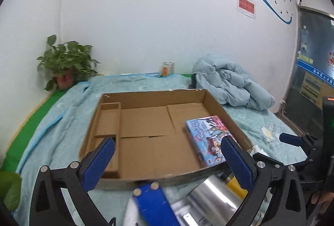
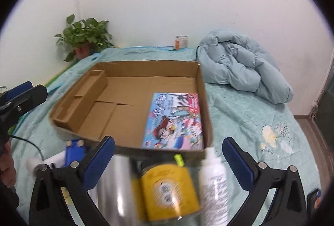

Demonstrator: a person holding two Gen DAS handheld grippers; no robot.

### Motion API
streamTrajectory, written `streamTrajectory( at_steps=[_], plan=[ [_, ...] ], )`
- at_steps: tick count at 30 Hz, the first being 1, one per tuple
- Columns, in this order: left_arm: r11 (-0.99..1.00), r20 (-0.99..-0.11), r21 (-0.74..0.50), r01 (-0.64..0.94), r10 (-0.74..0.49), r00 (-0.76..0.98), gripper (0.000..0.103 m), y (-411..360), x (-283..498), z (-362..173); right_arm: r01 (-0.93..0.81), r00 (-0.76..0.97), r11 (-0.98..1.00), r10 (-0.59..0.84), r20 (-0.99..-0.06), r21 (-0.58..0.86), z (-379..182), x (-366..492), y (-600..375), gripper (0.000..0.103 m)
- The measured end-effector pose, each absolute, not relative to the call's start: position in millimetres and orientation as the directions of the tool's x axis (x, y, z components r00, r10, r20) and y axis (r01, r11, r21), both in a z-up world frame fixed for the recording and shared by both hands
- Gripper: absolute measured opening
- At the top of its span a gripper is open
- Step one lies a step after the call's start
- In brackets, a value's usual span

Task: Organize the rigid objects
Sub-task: 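Open both grippers and move back toward the silver can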

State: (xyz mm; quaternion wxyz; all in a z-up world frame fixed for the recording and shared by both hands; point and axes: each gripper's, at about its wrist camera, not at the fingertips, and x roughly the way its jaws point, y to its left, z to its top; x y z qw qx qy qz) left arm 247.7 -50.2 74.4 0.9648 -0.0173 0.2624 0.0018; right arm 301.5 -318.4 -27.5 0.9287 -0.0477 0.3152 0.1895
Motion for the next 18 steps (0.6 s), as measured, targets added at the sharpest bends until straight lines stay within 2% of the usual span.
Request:
streamTrajectory(
  at_steps=[1,2,3,4,5,6,7,8,9,10,11,12,14,18],
  plan=[
    [0.999,-0.505,-0.026,-0.028,0.011,0.863,0.090,-46,236,77,-0.391,0.727,0.919,0.335,-0.600,0.039,-27,295,-317,0.102],
    [0.999,-0.504,-0.023,-0.032,0.016,0.864,0.049,-40,223,80,-0.403,0.725,0.914,0.350,-0.593,0.046,-26,287,-316,0.102],
    [0.999,-0.517,-0.026,-0.021,0.004,0.856,0.025,-34,211,82,-0.416,0.726,0.908,0.365,-0.583,0.052,-25,278,-314,0.101],
    [0.999,-0.538,-0.038,-0.004,-0.017,0.843,0.002,-32,202,83,-0.427,0.731,0.903,0.381,-0.566,0.055,-23,269,-313,0.090],
    [0.999,-0.533,-0.045,-0.012,-0.014,0.846,0.003,-27,190,86,-0.430,0.740,0.901,0.386,-0.550,0.054,-22,260,-312,0.079],
    [0.999,-0.515,-0.050,-0.019,-0.009,0.857,0.003,-23,175,91,-0.426,0.749,0.904,0.381,-0.543,0.046,-20,251,-310,0.064],
    [0.998,-0.498,-0.056,-0.020,-0.011,0.867,0.012,-20,163,94,-0.429,0.748,0.902,0.385,-0.541,0.048,-19,245,-310,0.064],
    [0.998,-0.487,-0.067,-0.018,-0.017,0.873,0.048,-16,150,98,-0.439,0.744,0.897,0.398,-0.537,0.057,-18,240,-310,0.064],
    [0.997,-0.487,-0.079,-0.024,-0.018,0.873,0.079,-14,140,100,-0.448,0.741,0.891,0.413,-0.529,0.067,-16,234,-309,0.070],
    [0.995,-0.468,-0.094,-0.044,-0.005,0.884,0.099,-11,129,102,-0.449,0.746,0.891,0.417,-0.519,0.069,-14,228,-310,0.079],
    [0.993,-0.457,-0.106,-0.055,0.000,0.890,0.103,-7,120,103,-0.446,0.755,0.892,0.417,-0.507,0.070,-13,222,-310,0.097],
    [0.992,-0.467,-0.109,-0.060,0.002,0.884,0.102,-6,112,102,-0.444,0.767,0.894,0.419,-0.486,0.070,-12,214,-312,0.102],
    [0.994,-0.500,-0.093,-0.059,0.005,0.866,0.102,-5,102,99,-0.442,0.779,0.895,0.418,-0.468,0.062,-10,203,-314,0.103],
    [0.995,-0.529,-0.077,-0.071,0.020,0.848,0.102,-5,76,82,-0.486,0.737,0.870,0.458,-0.496,0.081,-17,191,-313,0.103]
  ],
)
